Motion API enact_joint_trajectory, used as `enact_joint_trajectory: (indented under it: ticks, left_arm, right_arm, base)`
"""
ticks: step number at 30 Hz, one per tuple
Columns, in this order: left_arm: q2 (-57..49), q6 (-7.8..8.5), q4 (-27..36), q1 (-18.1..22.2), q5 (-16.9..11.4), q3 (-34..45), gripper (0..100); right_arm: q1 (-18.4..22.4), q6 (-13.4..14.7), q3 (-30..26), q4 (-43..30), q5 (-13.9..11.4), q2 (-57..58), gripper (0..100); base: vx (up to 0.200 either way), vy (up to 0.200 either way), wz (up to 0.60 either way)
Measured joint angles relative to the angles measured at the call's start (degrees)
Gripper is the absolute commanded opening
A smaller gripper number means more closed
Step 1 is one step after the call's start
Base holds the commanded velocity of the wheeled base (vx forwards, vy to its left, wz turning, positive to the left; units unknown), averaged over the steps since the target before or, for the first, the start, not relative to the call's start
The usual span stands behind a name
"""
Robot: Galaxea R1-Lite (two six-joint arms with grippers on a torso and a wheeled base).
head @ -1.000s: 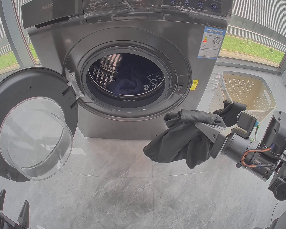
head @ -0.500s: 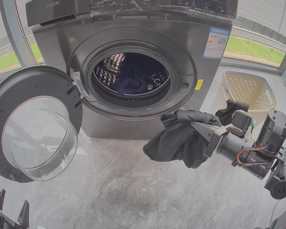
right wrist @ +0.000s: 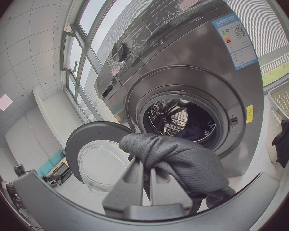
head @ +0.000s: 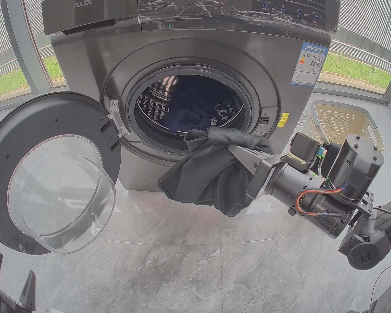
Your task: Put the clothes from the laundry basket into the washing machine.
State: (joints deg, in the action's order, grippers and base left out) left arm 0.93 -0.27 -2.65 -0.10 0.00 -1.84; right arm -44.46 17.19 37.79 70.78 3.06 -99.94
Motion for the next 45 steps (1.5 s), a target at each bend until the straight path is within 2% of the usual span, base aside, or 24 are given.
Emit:
enact_joint_trajectory:
  ticks: [2,7,10,18,24,30,37,45]
  left_arm:
    - [0.26,-0.46,-0.74,-0.21,-1.80,-2.21,100]
    - [5.22,-1.65,-1.87,-1.88,-10.62,-7.47,100]
    - [11.11,-2.05,-4.17,-2.93,-14.69,-8.77,100]
    - [32.11,-1.73,-18.21,-6.44,-22.38,-9.97,100]
    - [47.95,-1.17,-27.08,-9.90,-25.02,-11.11,100]
    - [63.05,-0.52,-33.05,-13.09,-26.49,-14.38,100]
    - [77.57,0.05,-39.20,-15.47,-26.87,-19.30,100]
    - [88.95,0.13,-45.19,-17.81,-26.76,-23.17,100]
  right_arm:
    - [-0.13,0.00,0.88,0.52,0.02,-0.74,0]
    - [-0.40,0.00,3.90,1.67,-0.05,-2.82,0]
    - [-0.52,-0.01,5.86,2.66,-0.17,-4.24,0]
    - [-0.71,-0.06,10.41,4.33,-0.46,-7.75,0]
    - [-0.85,-0.01,12.01,4.96,-0.50,-9.24,0]
    - [-1.29,0.10,11.52,5.41,-0.57,-9.48,0]
    - [-1.62,0.11,9.31,6.24,-0.71,-8.89,0]
    - [-2.19,0.11,7.17,6.46,-0.72,-7.19,0]
  base:
    - [0.000,0.000,0.00]
    - [0.000,0.000,0.00]
    - [0.000,0.000,0.00]
    - [0.000,0.000,0.00]
    - [0.000,0.000,0.00]
    - [0.000,0.000,0.00]
    - [0.000,0.000,0.00]
    - [0.000,0.000,0.00]
